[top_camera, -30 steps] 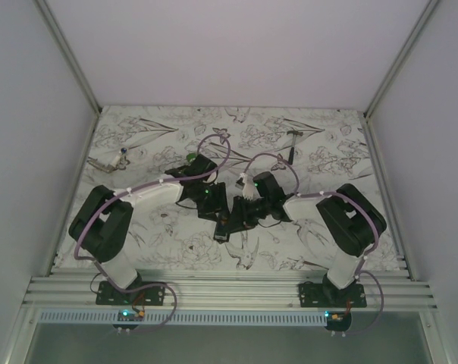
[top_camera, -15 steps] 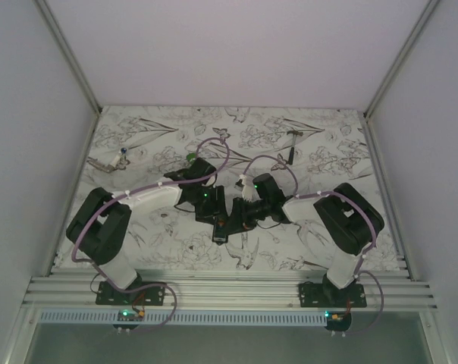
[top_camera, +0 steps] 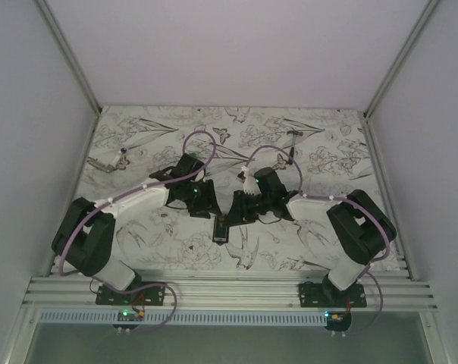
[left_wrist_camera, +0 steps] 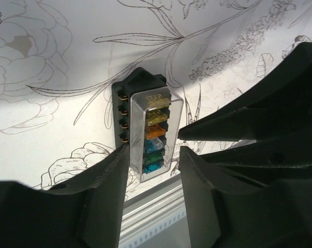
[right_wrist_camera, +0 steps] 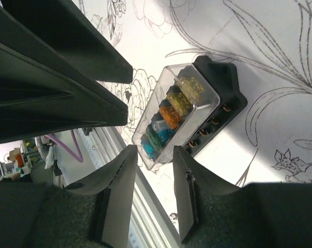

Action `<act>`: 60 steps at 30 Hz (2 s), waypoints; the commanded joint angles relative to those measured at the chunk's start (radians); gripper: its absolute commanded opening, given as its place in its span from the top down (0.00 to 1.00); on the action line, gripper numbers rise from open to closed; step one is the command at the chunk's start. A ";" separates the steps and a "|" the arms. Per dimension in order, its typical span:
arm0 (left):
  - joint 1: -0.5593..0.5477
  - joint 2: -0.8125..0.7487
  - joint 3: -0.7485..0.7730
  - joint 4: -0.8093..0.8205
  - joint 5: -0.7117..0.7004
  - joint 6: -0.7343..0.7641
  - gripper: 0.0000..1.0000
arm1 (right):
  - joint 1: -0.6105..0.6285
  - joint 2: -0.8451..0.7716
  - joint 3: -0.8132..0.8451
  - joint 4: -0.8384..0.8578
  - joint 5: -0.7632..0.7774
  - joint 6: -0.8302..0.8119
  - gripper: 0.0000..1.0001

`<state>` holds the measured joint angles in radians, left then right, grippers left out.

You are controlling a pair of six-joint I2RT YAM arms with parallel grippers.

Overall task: Snap on the fuse box
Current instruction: Close the fuse box cover on the fuse box base.

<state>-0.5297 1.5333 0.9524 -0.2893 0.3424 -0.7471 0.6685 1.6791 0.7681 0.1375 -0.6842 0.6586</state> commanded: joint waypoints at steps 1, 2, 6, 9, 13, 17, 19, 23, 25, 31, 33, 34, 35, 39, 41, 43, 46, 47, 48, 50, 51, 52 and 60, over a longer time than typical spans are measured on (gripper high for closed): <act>0.015 0.052 0.025 -0.031 0.025 0.021 0.57 | 0.010 0.032 0.055 -0.019 0.020 -0.014 0.62; 0.017 0.065 0.038 -0.031 0.028 0.025 0.60 | 0.012 0.034 0.062 -0.035 0.017 -0.019 0.62; 0.020 0.109 0.067 -0.028 0.043 0.034 0.67 | 0.037 0.022 0.066 -0.107 0.033 -0.055 0.63; 0.020 0.126 0.058 -0.027 0.046 0.029 0.72 | 0.044 0.025 0.047 -0.102 0.035 -0.044 0.63; 0.020 0.142 0.024 -0.019 0.033 0.018 0.75 | 0.049 0.057 0.044 -0.104 0.040 -0.047 0.66; 0.020 0.172 -0.010 -0.011 0.023 0.012 0.81 | 0.048 0.110 0.057 -0.130 0.051 -0.059 0.72; 0.020 0.189 -0.033 -0.008 0.015 0.007 0.83 | 0.048 0.133 0.062 -0.153 0.072 -0.068 0.76; 0.020 0.209 -0.111 0.016 -0.017 -0.014 0.88 | 0.048 0.159 0.079 -0.250 0.153 -0.100 0.80; 0.020 0.222 -0.145 0.027 -0.021 -0.026 0.89 | 0.048 0.167 0.088 -0.286 0.190 -0.113 0.82; 0.020 0.241 -0.239 0.091 -0.024 -0.082 0.93 | 0.048 0.190 0.124 -0.387 0.336 -0.159 0.85; 0.022 0.222 -0.247 0.099 -0.025 -0.094 0.93 | 0.048 0.185 0.136 -0.399 0.363 -0.180 0.85; 0.022 0.199 -0.248 0.105 -0.025 -0.104 0.92 | 0.048 0.178 0.148 -0.402 0.379 -0.194 0.85; 0.022 0.172 -0.247 0.108 -0.027 -0.113 0.91 | 0.046 0.170 0.163 -0.409 0.389 -0.206 0.84; 0.023 0.056 -0.227 0.107 -0.032 -0.135 0.87 | 0.035 0.143 0.230 -0.429 0.406 -0.255 0.82; 0.022 -0.004 -0.223 0.107 -0.041 -0.153 0.83 | 0.031 0.128 0.267 -0.438 0.419 -0.277 0.80; 0.023 -0.049 -0.222 0.107 -0.047 -0.171 0.81 | 0.032 0.106 0.297 -0.448 0.428 -0.298 0.77; 0.023 -0.104 -0.232 0.108 -0.052 -0.194 0.72 | 0.035 0.066 0.329 -0.466 0.439 -0.319 0.69; 0.022 -0.117 -0.235 0.107 -0.051 -0.196 0.70 | 0.037 0.049 0.332 -0.475 0.445 -0.326 0.66; 0.023 -0.132 -0.240 0.107 -0.056 -0.198 0.67 | 0.044 0.034 0.336 -0.488 0.457 -0.329 0.64; 0.030 -0.167 -0.260 0.107 -0.075 -0.207 0.60 | 0.071 0.000 0.334 -0.512 0.492 -0.332 0.61; 0.035 -0.188 -0.271 0.106 -0.086 -0.210 0.56 | 0.086 -0.012 0.332 -0.523 0.509 -0.332 0.59; 0.043 -0.209 -0.281 0.105 -0.095 -0.210 0.52 | 0.105 -0.027 0.329 -0.535 0.528 -0.328 0.58; 0.117 -0.368 -0.315 0.041 -0.157 -0.161 0.29 | 0.228 -0.002 0.360 -0.609 0.634 -0.262 0.52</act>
<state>-0.4404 1.2209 0.6548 -0.1829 0.2348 -0.9390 0.8650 1.6581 1.0863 -0.4213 -0.1257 0.3630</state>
